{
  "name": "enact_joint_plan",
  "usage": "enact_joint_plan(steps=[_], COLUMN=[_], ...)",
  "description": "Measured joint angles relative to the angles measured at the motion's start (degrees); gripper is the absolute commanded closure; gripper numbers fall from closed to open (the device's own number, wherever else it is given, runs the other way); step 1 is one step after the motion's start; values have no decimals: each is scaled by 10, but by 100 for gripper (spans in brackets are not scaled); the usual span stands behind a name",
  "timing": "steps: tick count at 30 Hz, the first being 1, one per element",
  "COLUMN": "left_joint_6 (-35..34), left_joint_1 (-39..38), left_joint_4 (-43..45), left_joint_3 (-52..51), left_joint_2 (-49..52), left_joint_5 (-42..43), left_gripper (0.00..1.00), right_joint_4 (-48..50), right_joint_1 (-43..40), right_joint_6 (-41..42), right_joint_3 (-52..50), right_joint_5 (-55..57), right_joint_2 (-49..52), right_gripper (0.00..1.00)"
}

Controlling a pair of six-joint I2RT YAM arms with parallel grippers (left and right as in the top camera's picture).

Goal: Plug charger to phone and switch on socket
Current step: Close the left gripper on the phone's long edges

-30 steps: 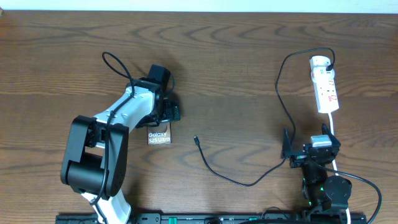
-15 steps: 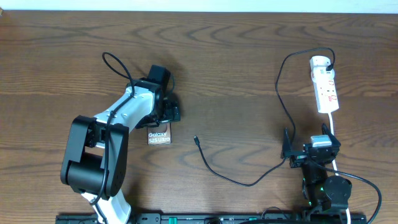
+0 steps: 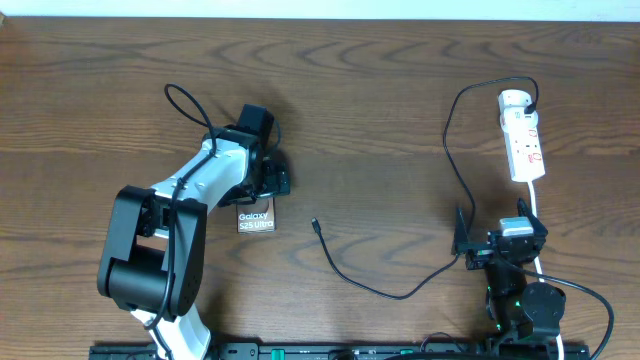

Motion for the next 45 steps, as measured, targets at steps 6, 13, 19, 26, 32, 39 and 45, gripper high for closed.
enact_joint_plan(steps=[6, 13, 19, 26, 32, 39, 45], left_joint_6=[10, 20, 20, 26, 57, 75, 72], left_joint_1=[0, 0, 0, 0, 0, 0, 0], left_joint_4=[-3, -4, -4, -14, -19, -18, -10], left_joint_3=[0, 0, 0, 0, 0, 0, 0], left_joint_2=[0, 0, 0, 0, 0, 0, 0], left_joint_5=[2, 2, 2, 5, 8, 9, 8], left_gripper=[2, 2, 2, 2, 2, 2, 7], right_joint_4=[0, 0, 0, 0, 0, 0, 0], right_joint_1=[0, 0, 0, 0, 0, 0, 0], right_joint_6=[0, 0, 0, 0, 0, 0, 0], right_joint_3=[0, 0, 0, 0, 0, 0, 0], right_joint_5=[0, 0, 0, 0, 0, 0, 0], right_joint_2=[0, 0, 0, 0, 0, 0, 0], right_gripper=[1, 1, 1, 1, 1, 1, 1])
